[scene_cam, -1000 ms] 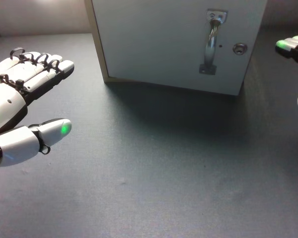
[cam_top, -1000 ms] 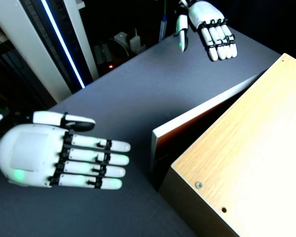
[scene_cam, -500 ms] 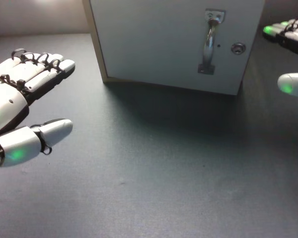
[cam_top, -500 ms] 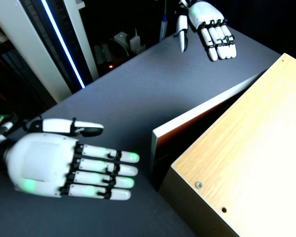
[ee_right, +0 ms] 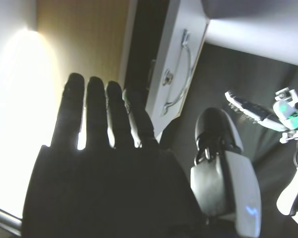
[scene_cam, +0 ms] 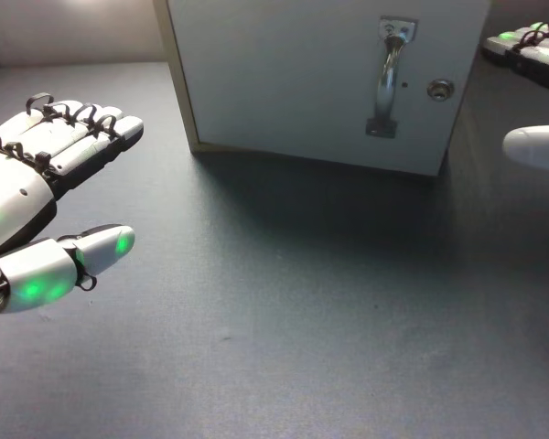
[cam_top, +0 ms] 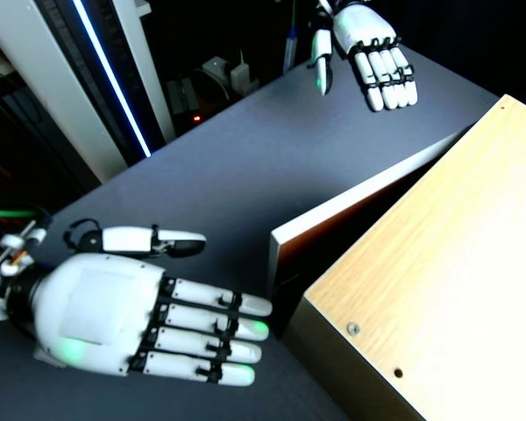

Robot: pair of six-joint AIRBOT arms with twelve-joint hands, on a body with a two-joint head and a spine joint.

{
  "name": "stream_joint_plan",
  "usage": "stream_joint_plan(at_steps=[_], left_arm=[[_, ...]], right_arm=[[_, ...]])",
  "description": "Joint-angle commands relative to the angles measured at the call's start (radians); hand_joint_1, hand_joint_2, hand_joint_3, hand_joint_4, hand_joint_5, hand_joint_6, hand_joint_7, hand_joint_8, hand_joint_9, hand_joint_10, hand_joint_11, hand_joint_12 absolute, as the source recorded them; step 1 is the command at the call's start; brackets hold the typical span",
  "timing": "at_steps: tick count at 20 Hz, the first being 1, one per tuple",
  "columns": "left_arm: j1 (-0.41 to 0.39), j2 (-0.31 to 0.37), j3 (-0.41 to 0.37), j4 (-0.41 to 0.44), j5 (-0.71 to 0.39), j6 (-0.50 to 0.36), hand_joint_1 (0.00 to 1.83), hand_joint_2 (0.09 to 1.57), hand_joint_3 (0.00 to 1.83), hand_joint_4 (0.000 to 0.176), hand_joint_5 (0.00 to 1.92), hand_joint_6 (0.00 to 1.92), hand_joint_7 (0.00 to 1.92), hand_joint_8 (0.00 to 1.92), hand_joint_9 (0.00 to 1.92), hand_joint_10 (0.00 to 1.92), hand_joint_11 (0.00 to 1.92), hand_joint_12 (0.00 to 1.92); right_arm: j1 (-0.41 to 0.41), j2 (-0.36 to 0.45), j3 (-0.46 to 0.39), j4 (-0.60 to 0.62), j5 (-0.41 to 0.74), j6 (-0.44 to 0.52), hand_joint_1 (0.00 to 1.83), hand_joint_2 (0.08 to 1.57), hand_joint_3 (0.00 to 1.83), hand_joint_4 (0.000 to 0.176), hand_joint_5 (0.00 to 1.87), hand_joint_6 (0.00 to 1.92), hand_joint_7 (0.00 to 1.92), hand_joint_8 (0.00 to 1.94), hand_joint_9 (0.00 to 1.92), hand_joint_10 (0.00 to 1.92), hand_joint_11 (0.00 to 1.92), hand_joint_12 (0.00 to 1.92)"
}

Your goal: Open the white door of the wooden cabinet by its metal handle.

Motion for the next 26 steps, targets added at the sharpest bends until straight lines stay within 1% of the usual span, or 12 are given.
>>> stream_joint_plan(at_steps=[1, 5, 13, 22, 23, 25, 26], left_arm=[[-0.005, 0.002, 0.006, -0.007, -0.125, -0.003, 0.06, 1.41, 0.00, 0.000, 0.06, 0.00, 0.04, 0.00, 0.05, 0.00, 0.00, 0.26], [-0.005, 0.000, 0.007, -0.007, -0.125, -0.006, 0.09, 1.41, 0.00, 0.000, 0.08, 0.00, 0.06, 0.00, 0.07, 0.01, 0.01, 0.27], [0.000, 0.001, 0.007, -0.007, -0.130, -0.013, 0.08, 1.42, 0.00, 0.000, 0.08, 0.00, 0.06, 0.00, 0.07, 0.00, 0.01, 0.28], [0.018, 0.001, 0.005, -0.013, -0.145, -0.029, 0.08, 1.42, 0.00, 0.000, 0.08, 0.00, 0.06, 0.00, 0.08, 0.00, 0.03, 0.30], [0.020, 0.002, 0.005, -0.014, -0.147, -0.030, 0.12, 1.42, 0.00, 0.000, 0.09, 0.00, 0.07, 0.00, 0.10, 0.01, 0.04, 0.31], [0.022, 0.002, 0.005, -0.015, -0.149, -0.034, 0.13, 1.41, 0.00, 0.000, 0.11, 0.01, 0.09, 0.01, 0.11, 0.01, 0.06, 0.33], [0.023, 0.002, 0.005, -0.015, -0.151, -0.034, 0.13, 1.41, 0.00, 0.000, 0.11, 0.00, 0.08, 0.00, 0.11, 0.00, 0.01, 0.39]], right_arm=[[0.018, 0.005, 0.006, 0.024, 0.103, 0.003, 0.00, 1.26, 0.00, 0.000, 0.00, 0.00, 0.00, 0.00, 0.00, 0.00, 0.00, 0.00], [0.034, 0.001, 0.008, 0.016, 0.102, 0.003, 0.00, 1.24, 0.00, 0.000, 0.00, 0.00, 0.00, 0.00, 0.00, 0.00, 0.00, 0.00], [0.039, 0.001, -0.002, 0.006, 0.110, 0.003, 0.00, 1.24, 0.00, 0.000, 0.00, 0.00, 0.00, 0.00, 0.00, 0.00, 0.00, 0.00], [0.039, 0.009, -0.055, -0.003, 0.173, 0.003, 0.00, 1.39, 0.02, 0.000, 0.00, 0.00, 0.00, 0.00, 0.00, 0.00, 0.00, 0.00], [0.039, 0.010, -0.058, -0.003, 0.175, 0.003, 0.00, 1.39, 0.02, 0.000, 0.00, 0.00, 0.00, 0.00, 0.00, 0.00, 0.00, 0.00], [0.039, 0.014, -0.065, -0.003, 0.177, 0.003, 0.00, 1.42, 0.01, 0.000, 0.00, 0.00, 0.00, 0.00, 0.00, 0.00, 0.00, 0.00], [0.038, 0.018, -0.068, -0.003, 0.178, 0.003, 0.03, 1.41, 0.00, 0.000, 0.00, 0.00, 0.00, 0.00, 0.00, 0.00, 0.00, 0.00]])
